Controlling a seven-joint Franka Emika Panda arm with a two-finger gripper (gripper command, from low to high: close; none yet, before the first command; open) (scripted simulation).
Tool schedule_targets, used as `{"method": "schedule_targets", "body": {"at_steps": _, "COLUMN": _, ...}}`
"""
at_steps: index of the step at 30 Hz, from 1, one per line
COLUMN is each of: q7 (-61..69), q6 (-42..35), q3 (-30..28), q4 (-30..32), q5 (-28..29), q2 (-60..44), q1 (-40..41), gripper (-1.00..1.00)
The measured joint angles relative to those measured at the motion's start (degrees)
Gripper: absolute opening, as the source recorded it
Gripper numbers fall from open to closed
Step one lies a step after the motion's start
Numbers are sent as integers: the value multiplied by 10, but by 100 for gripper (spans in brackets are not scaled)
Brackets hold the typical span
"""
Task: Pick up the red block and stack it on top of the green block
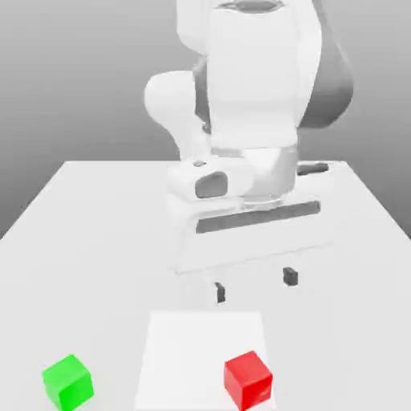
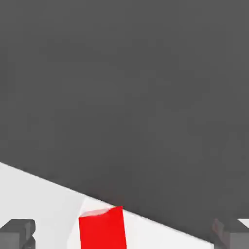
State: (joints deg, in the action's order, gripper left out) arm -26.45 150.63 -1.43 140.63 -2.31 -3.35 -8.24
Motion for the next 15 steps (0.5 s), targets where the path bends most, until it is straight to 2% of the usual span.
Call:
{"method": "schedule_targets", "body": {"at_steps": 8, "q7": 21, "q6": 102, "q3": 5, "q4": 2, "q5": 14, "q2": -165, "q1": -1, "gripper": 0}}
{"method": "schedule_targets", "body": {"at_steps": 9, "q7": 21, "q6": 115, "q3": 6, "q4": 0, "q5": 13, "q2": -181, "q1": -1, "gripper": -100}}
{"method": "schedule_targets", "body": {"at_steps": 15, "q7": 21, "q6": 121, "q3": 6, "q4": -1, "q5": 13, "q2": -189, "q1": 0, "gripper": -100}}
